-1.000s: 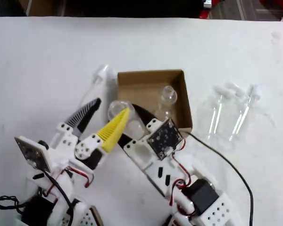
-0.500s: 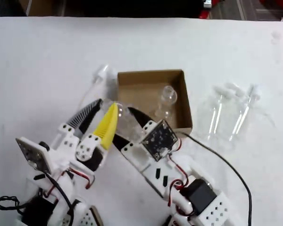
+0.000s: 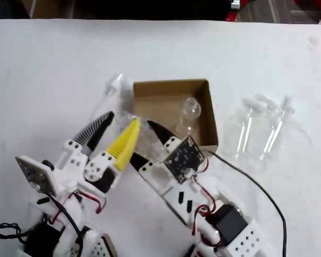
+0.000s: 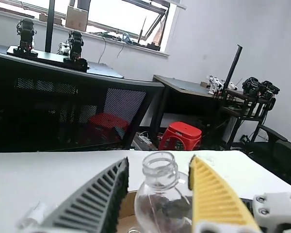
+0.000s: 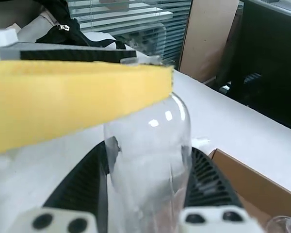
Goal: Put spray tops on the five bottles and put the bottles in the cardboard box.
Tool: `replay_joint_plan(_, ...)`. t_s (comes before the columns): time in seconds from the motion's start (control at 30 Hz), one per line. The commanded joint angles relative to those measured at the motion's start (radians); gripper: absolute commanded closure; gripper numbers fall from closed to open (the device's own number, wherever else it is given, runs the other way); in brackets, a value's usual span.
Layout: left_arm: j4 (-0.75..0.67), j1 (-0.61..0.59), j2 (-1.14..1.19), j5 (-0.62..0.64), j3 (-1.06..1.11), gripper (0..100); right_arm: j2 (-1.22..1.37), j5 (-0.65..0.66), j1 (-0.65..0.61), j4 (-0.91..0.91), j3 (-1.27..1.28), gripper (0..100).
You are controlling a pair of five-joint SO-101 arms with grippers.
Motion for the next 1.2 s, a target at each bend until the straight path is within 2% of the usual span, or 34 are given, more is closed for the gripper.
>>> replay_joint_plan(0.0,-0.002,-0.004,0.007,-0.009,-0.051,81,-0.015,0.058,-0.016,-0.002,-0.015,98.2)
replay_joint_plan(0.17,0.011,0.064,0.007,-0.103,-0.069,86,-0.039,0.104,-0.048,0.005,-0.012,98.2)
replay_joint_plan(0.53,0.012,0.07,0.005,-0.107,-0.069,98,-0.096,0.107,-0.05,0.013,0.014,98.2)
replay_joint_plan(1.17,0.006,0.07,0.005,-0.107,-0.071,98,-0.105,0.107,-0.047,-0.048,0.046,97.5)
